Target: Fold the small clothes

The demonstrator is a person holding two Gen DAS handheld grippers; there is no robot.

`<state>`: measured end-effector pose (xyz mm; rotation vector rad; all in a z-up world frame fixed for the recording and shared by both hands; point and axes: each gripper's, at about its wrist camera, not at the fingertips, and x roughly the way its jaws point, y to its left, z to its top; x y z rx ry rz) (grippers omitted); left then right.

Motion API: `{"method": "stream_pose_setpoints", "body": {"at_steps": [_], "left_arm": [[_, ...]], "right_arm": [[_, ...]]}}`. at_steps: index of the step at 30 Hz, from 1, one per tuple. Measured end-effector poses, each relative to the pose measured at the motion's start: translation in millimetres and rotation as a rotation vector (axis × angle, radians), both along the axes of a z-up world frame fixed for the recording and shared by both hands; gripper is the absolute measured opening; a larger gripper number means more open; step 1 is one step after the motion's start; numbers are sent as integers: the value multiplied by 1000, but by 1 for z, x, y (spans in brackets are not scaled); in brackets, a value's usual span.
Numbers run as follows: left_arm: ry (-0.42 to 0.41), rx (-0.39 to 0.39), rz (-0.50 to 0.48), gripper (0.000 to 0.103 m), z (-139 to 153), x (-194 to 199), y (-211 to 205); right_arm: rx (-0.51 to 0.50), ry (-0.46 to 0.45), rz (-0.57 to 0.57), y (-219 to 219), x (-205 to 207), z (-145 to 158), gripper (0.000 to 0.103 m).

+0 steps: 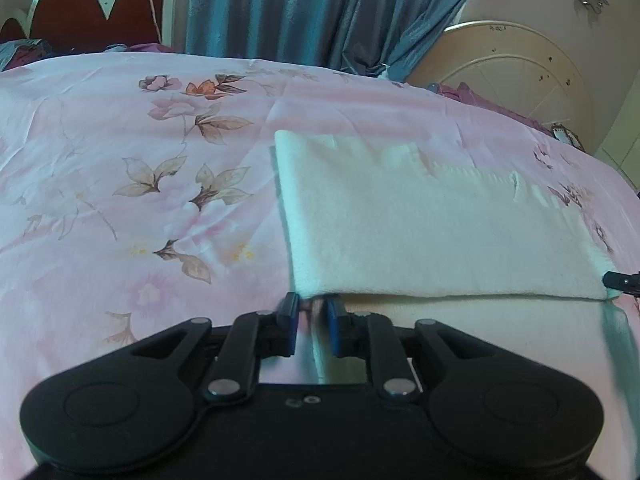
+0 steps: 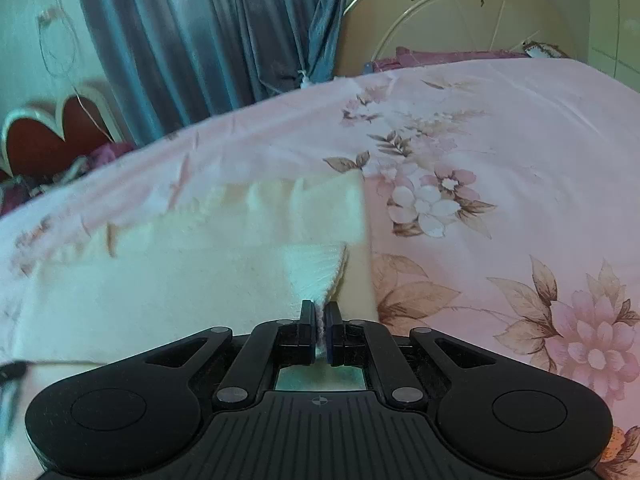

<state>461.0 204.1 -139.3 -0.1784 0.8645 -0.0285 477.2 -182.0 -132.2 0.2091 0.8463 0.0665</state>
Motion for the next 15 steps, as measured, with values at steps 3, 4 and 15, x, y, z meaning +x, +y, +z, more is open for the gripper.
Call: {"method": "stream_pose_setpoints", "body": {"at_steps": [3, 4, 15], "left_arm": [[-39, 134, -9, 35, 15, -14, -7], [-84, 199, -23, 35, 22, -22, -13], [-55, 72, -140, 36, 8, 10, -36]], "right_arm": [[-70, -62, -69, -3, -11, 17, 3], [-44, -87, -61, -5, -16, 23, 3], [-55, 12, 70, 15, -5, 4, 3]]}}
